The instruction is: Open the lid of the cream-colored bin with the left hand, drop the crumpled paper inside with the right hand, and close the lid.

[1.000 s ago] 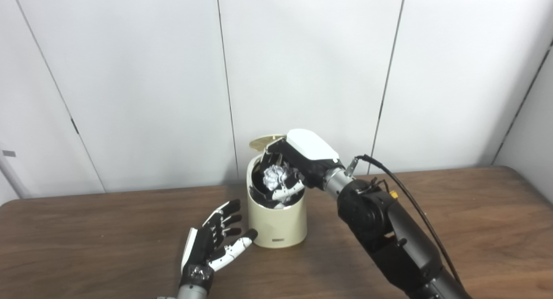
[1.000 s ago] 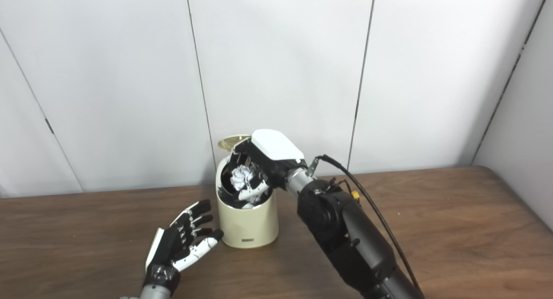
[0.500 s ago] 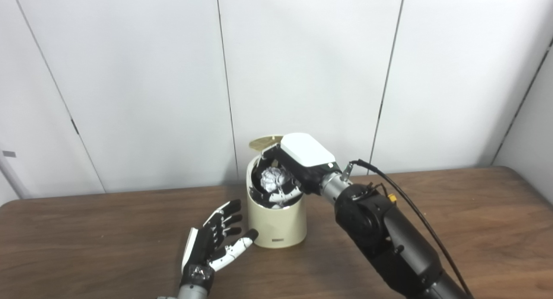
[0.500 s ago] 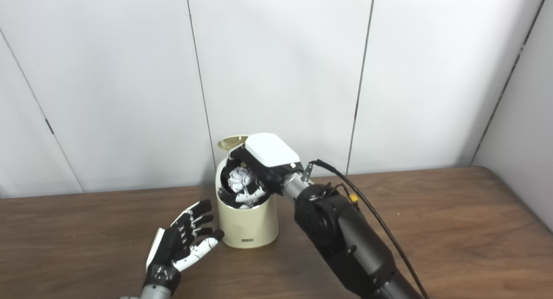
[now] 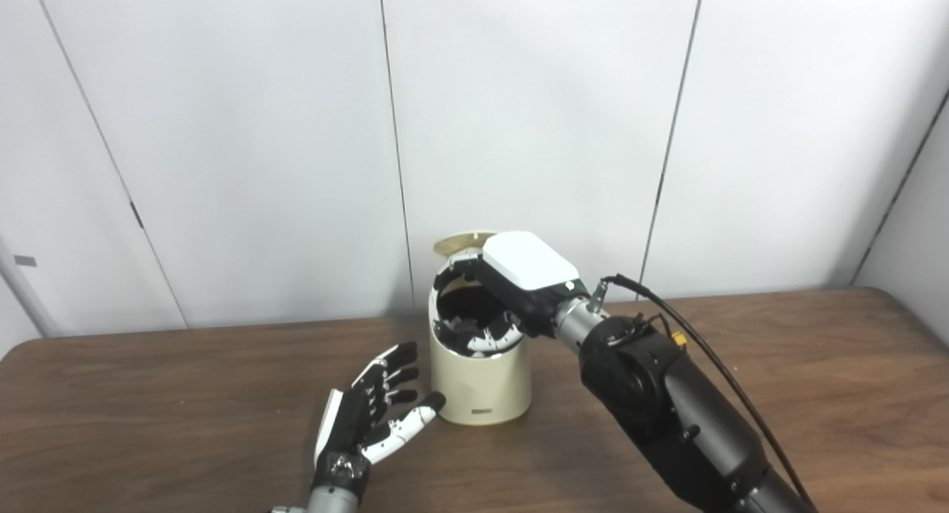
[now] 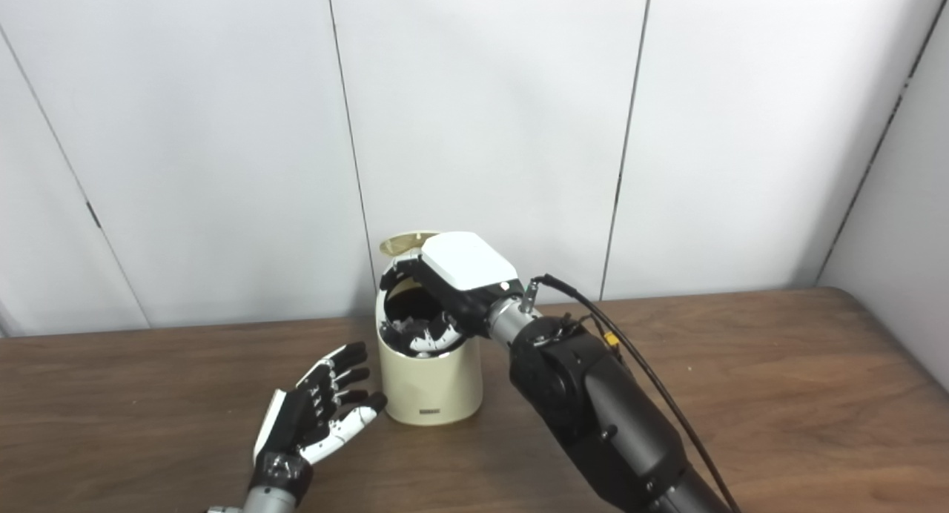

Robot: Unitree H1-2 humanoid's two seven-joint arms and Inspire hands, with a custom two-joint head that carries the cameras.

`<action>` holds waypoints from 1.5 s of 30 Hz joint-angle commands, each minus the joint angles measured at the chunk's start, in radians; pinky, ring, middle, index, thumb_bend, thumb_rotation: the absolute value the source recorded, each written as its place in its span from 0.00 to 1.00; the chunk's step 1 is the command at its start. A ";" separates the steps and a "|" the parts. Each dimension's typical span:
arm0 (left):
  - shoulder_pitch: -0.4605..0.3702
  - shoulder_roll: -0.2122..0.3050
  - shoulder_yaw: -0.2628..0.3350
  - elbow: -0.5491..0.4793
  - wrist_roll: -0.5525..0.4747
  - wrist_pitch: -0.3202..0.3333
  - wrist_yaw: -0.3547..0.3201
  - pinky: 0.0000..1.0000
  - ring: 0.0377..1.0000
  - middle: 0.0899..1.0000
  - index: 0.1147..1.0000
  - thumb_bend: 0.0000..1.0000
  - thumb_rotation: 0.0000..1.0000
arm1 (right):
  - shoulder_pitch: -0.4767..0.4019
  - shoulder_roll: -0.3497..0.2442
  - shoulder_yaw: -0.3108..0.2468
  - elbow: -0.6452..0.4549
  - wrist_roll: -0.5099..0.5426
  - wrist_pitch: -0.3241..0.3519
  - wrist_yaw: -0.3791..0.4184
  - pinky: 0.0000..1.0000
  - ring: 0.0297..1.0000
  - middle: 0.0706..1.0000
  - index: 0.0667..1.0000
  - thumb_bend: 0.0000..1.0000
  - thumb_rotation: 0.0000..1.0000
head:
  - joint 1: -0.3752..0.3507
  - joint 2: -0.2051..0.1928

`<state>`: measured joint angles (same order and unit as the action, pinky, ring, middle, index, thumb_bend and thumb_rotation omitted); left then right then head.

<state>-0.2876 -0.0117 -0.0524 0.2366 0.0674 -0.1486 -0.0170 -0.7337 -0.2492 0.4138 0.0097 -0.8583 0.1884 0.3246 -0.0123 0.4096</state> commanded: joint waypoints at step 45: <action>-0.016 0.019 -0.002 -0.057 -0.036 -0.036 -0.037 0.69 0.81 0.85 0.84 0.73 0.26 | 0.411 0.031 -0.424 -0.194 0.620 -0.146 -0.183 0.45 0.55 0.56 0.46 0.52 0.07 | 0.049 0.018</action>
<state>-0.2827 0.0028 -0.0557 0.2115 0.0392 -0.1479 -0.0519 -0.3086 -0.2085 0.0012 -0.1789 -0.2884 0.0906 0.1333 0.0352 0.4264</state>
